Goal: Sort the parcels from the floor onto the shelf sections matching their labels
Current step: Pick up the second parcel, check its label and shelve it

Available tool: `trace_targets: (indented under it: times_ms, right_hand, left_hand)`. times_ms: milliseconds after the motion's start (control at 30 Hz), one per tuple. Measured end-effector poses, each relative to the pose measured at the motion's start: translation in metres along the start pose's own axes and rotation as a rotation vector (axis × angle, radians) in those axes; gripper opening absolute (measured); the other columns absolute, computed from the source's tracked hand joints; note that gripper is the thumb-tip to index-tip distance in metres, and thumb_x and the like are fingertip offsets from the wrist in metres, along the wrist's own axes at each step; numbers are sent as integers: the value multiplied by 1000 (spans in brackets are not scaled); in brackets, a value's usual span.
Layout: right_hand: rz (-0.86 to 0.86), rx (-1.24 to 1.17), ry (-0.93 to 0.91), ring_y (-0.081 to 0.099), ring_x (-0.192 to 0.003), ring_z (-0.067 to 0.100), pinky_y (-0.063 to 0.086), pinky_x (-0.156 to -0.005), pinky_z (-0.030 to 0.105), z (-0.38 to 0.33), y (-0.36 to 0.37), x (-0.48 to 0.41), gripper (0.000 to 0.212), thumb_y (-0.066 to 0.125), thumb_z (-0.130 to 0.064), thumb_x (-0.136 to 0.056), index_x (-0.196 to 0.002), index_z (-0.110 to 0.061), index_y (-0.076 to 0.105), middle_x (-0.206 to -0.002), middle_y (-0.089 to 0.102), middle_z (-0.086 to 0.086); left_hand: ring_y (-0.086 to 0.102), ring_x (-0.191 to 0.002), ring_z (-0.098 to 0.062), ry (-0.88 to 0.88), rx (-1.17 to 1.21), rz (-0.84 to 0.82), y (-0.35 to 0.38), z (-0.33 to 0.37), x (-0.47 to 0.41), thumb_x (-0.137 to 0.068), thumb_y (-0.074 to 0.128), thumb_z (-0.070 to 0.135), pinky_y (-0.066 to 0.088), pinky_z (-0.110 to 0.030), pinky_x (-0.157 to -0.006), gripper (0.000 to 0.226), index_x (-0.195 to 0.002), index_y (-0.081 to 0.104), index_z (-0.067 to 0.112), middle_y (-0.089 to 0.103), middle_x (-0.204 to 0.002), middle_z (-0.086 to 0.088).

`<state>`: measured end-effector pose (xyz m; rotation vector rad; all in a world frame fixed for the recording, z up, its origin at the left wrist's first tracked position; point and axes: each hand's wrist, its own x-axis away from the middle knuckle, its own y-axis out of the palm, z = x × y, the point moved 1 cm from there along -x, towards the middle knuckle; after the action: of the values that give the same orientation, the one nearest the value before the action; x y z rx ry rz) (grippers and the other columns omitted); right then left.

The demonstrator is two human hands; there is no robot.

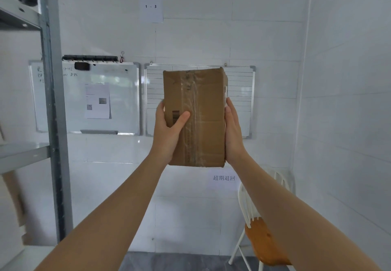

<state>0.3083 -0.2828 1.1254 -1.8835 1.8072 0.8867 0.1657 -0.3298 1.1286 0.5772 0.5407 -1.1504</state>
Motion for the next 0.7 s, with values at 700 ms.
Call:
trace_targets:
  times_ms: [700]
  right_hand:
    - [37,142,29,70,-90,26,61,-68,34,4,-28,-2,56,76,-58,-63,-108,-28,63,-116,61,17]
  left_hand:
    - [51,-124,-26,-160,-105,-100,22,-20,-17,-43,71,74,49,-47,-95,121,-145,18,34,39,-147,-4]
